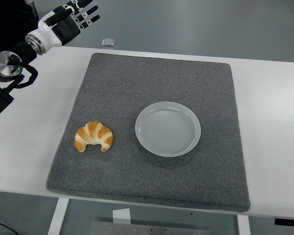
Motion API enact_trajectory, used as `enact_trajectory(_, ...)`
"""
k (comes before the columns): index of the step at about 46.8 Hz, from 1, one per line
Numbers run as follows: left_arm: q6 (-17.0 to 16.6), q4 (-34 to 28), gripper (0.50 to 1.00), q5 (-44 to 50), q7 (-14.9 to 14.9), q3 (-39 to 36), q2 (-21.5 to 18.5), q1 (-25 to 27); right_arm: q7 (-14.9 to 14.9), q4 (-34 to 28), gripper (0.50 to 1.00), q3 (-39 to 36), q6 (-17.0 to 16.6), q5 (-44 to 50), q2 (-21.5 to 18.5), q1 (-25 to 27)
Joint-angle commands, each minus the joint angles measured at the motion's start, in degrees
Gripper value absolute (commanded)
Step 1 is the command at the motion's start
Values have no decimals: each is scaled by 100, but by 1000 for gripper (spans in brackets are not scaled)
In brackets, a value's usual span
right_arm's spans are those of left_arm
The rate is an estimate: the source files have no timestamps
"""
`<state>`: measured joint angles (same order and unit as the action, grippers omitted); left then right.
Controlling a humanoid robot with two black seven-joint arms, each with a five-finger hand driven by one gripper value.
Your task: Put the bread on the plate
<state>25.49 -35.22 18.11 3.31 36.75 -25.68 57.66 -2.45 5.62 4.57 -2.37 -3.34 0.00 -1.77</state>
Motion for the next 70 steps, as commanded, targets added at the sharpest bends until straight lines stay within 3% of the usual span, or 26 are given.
enact_trajectory(1, 0, -11, 999, -9, 3, -1, -7, -10, -1, 0, 952, 8, 0, 0, 0, 1)
enact_trajectory(30, -44, -29, 996, -27, -6, 8, -24, 17, -1, 0, 952, 0, 0, 0, 0, 1)
enact_trajectory(35, 52, -81, 996, -88, -14, -10, -112, 17, -1, 0, 952, 0, 0, 0, 0, 1)
enact_trajectory(41, 412, -292, 994, -781, -93, 8, -288, 17, -1, 0, 954, 0, 0, 0, 0, 1)
enact_trajectory(45, 667, -547, 996, -1335, -295, 17, -454, -1, -1, 0, 952, 8, 0, 0, 0, 1)
enact_trajectory(49, 720, -863, 994, -1600, -462, -1, -727, -27, -1, 0, 952, 8, 0, 0, 0, 1)
enact_trajectory(70, 738, -2393, 996, -3674, -498, -71, -2081, -54, -1, 0, 952, 0, 0, 0, 0, 1)
